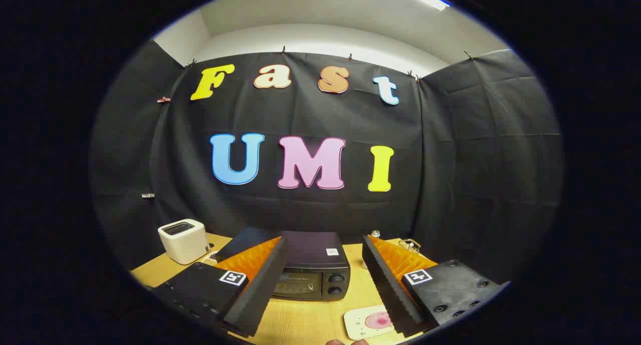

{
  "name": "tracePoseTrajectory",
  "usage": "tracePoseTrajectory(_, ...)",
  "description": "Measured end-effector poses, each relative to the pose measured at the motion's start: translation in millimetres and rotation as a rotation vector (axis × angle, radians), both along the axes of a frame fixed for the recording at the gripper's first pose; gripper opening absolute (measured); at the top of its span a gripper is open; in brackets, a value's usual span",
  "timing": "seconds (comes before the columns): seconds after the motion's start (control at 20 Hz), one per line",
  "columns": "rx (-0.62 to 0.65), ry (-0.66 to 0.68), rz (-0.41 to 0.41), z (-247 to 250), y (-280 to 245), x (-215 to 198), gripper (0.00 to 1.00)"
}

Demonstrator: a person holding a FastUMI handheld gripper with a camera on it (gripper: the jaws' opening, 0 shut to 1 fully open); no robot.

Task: Open the toaster oven, put the food inside, and close the toaster oven door.

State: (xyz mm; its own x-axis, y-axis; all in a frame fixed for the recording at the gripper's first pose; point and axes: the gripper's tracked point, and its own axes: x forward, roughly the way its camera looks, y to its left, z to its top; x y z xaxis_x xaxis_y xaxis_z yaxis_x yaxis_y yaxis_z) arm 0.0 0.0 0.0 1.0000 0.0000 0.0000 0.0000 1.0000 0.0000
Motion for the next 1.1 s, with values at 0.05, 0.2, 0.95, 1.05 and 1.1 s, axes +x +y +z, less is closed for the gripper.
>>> tracePoseTrajectory(0.05,0.003,0.002,0.003,-0.6,0.3,-0.2,0.97)
tracePoseTrajectory(0.2,0.019,0.014,0.004,-4.2,0.4,0.1,0.97)
tracePoseTrajectory(0.95,0.006,0.045,0.037,-17.1,10.4,-2.0,0.97)
tracePoseTrajectory(1.05,-0.009,0.042,0.044,-17.9,12.2,-0.2,0.97)
tracePoseTrajectory(1.1,-0.011,0.044,0.05,-19.5,15.0,0.7,0.97)
